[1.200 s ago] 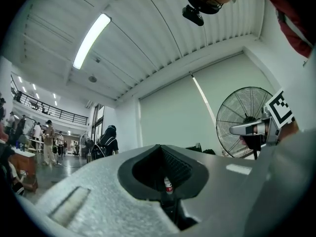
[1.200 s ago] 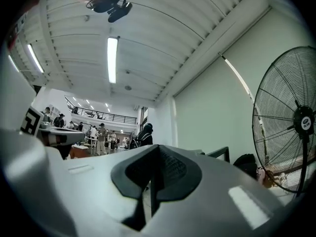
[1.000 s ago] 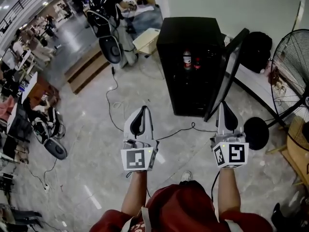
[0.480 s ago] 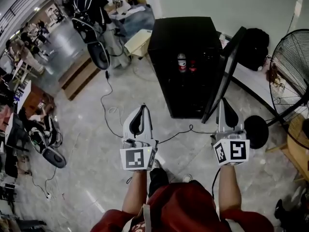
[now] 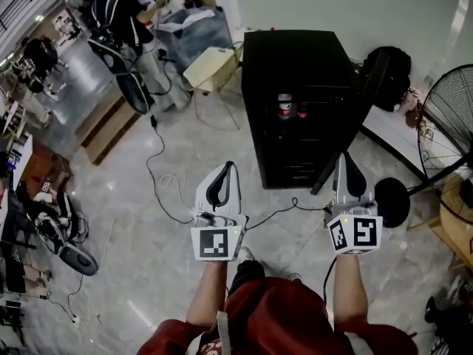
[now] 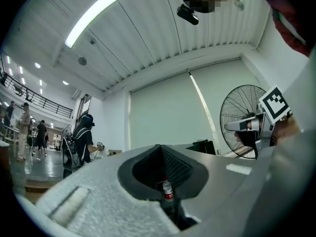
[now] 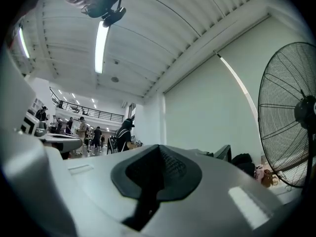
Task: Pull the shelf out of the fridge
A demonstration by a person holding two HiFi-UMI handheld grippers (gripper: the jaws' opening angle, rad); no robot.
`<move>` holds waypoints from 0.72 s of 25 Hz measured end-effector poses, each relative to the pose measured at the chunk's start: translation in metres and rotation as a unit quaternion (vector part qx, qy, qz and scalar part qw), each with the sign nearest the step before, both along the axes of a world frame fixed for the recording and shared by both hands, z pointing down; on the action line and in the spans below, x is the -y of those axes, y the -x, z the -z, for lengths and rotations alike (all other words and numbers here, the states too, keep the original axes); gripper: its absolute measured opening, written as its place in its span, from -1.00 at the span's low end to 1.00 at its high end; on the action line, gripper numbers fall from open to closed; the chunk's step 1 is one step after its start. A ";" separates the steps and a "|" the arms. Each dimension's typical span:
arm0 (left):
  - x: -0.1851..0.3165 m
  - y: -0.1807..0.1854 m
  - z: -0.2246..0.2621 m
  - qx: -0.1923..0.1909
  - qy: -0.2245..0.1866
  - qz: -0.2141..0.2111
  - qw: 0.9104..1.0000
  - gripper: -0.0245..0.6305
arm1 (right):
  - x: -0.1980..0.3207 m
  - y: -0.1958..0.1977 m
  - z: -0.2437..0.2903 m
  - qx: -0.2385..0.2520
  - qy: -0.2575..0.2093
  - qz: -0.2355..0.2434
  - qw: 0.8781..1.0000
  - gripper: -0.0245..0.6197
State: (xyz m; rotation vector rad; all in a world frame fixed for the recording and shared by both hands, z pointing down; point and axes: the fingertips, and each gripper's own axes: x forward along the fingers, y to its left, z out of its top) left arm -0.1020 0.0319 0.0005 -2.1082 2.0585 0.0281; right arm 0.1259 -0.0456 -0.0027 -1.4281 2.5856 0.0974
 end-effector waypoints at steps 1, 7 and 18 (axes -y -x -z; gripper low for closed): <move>0.006 0.010 0.000 0.001 -0.001 -0.005 1.000 -0.93 | 0.004 0.010 0.002 -0.004 -0.001 -0.005 1.000 -0.92; 0.037 0.058 -0.003 0.002 -0.001 -0.041 0.999 -0.93 | 0.016 0.061 0.002 -0.022 0.000 -0.033 0.999 -0.92; 0.081 0.100 -0.048 -0.017 0.011 -0.083 0.996 -0.93 | 0.035 0.106 -0.044 -0.032 0.024 -0.064 0.997 -0.92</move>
